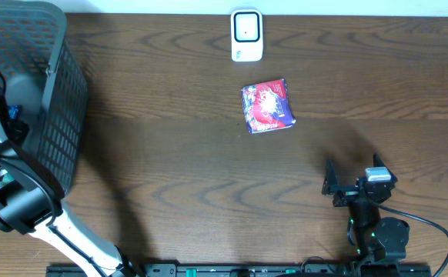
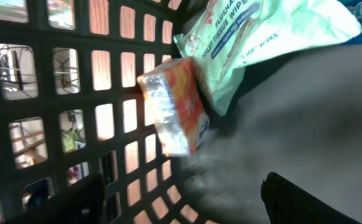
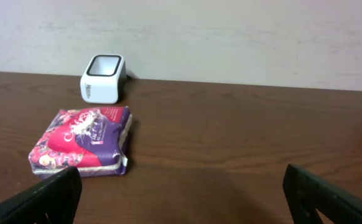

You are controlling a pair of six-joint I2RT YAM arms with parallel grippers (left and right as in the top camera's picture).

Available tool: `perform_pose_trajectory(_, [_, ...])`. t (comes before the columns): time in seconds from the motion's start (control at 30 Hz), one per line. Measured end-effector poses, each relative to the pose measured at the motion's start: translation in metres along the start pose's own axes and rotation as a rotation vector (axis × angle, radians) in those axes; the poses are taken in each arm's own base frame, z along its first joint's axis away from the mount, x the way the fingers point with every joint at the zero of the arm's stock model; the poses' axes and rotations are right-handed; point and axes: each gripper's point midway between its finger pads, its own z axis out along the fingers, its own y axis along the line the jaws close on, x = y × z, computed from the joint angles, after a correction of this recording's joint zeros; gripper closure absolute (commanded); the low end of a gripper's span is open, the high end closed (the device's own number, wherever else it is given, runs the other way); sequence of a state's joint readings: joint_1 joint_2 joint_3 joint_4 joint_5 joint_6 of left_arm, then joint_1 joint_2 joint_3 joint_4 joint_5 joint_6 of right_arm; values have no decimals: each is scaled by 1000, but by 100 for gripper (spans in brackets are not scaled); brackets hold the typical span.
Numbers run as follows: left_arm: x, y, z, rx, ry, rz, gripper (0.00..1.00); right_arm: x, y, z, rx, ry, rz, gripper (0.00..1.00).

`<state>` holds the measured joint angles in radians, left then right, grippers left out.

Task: Scan the item barcode
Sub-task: 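Return the left gripper into the basket and grasp the orange pack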

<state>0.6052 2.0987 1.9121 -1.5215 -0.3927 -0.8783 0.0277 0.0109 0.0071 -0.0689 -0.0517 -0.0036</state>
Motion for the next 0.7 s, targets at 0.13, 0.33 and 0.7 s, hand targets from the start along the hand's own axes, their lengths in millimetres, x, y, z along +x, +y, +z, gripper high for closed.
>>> perform_pose_trajectory(0.13, [1,-4,10,-1,-1,-19,19,0,0,0,0,0,0,1])
perform_pose_trajectory(0.33, [2,-7,37,-10,12,-45,19,0,0,0,0,0,0,1])
perform_pose_trajectory(0.7, [-8,3,71,-15,36,-105,28,0,0,0,0,0,0,1])
